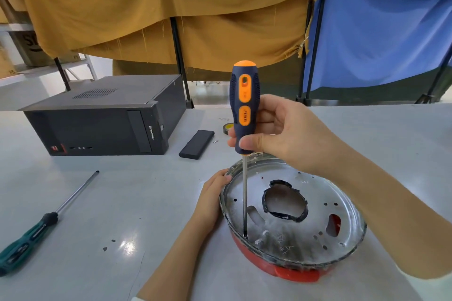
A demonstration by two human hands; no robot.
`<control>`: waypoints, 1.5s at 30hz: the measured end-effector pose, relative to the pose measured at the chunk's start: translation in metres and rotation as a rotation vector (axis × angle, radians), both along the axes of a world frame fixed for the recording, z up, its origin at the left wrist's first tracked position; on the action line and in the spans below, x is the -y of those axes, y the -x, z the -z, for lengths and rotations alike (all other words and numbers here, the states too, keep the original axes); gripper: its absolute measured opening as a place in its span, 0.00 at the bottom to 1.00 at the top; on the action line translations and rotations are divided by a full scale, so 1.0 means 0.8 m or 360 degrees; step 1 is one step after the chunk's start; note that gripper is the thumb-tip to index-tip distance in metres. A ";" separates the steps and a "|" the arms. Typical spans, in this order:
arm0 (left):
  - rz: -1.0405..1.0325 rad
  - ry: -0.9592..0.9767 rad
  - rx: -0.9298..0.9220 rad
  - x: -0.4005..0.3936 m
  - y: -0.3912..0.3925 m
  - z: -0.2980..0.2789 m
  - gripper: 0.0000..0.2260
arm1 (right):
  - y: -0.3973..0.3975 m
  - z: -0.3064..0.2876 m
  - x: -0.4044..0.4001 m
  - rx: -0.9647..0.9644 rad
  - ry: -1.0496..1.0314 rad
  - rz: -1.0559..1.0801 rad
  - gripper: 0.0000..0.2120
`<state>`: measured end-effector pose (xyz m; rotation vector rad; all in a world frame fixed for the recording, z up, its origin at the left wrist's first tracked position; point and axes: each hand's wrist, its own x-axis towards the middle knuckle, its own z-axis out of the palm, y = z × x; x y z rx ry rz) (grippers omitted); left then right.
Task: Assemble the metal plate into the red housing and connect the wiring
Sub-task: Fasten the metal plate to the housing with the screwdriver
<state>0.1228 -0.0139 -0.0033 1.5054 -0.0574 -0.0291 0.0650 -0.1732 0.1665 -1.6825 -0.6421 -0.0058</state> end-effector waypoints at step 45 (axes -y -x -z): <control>-0.0041 0.0142 0.0041 0.004 0.004 -0.003 0.11 | -0.007 -0.006 0.019 0.0005 0.0166 -0.0422 0.17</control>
